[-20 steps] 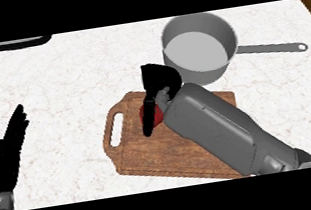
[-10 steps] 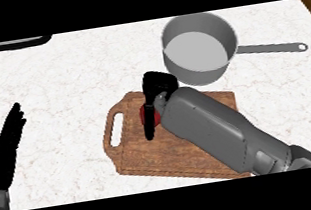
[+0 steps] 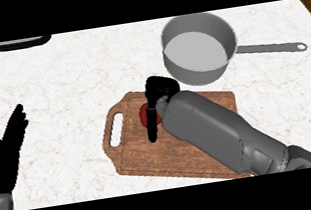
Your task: Pick the tomato from the cutting board and place it in the pot
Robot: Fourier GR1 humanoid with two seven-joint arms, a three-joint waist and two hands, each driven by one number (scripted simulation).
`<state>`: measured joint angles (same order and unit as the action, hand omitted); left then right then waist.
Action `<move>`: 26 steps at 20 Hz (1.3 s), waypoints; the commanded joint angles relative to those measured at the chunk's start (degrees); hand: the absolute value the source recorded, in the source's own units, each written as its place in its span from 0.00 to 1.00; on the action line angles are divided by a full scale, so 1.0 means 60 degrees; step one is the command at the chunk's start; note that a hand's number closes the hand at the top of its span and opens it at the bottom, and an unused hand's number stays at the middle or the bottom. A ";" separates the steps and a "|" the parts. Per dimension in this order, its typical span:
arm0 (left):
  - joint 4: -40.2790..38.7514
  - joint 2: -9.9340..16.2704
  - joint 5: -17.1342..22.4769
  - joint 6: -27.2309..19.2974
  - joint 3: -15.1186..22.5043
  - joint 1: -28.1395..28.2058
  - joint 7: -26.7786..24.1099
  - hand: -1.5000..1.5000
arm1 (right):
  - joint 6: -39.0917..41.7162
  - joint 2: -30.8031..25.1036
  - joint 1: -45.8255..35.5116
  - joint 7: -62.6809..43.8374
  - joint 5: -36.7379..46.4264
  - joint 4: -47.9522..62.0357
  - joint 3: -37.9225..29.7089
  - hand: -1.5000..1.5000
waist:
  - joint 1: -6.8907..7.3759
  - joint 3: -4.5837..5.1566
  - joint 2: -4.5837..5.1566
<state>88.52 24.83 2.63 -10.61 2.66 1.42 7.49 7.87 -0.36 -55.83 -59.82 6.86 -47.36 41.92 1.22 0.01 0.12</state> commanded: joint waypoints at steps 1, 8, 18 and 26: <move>-0.0385 -0.0155 -0.0318 0.0002 0.0012 -0.0740 0.0254 0.50 | -0.0611 0.0057 0.0191 0.0207 -0.0152 0.0771 0.0531 0.00 | 0.0034 0.0000 0.0038; -0.0348 -0.0207 -0.0154 0.0542 -0.0489 -0.0178 -0.0264 0.50 | -0.0275 0.0058 -0.0434 0.0957 -0.0391 0.1062 0.0830 1.00 | 0.0085 0.0000 0.0026; -0.0052 -0.0360 -0.0387 0.0526 -0.0645 0.0054 0.0084 0.50 | -0.0183 -0.0094 0.0250 0.2138 0.0350 -0.0519 0.1843 1.00 | -0.0168 -0.0006 -0.0050; 0.0361 -0.0354 -0.0423 0.0672 -0.0734 0.0321 0.0266 0.50 | -0.0516 -0.1194 0.0954 0.2632 0.2024 -0.3436 0.2460 1.00 | -0.0217 -0.0006 -0.0065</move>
<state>88.27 22.49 0.08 -7.26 -1.54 2.35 7.67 5.12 -4.30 -50.56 -44.46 14.52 -62.58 57.07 -0.19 -0.02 -0.32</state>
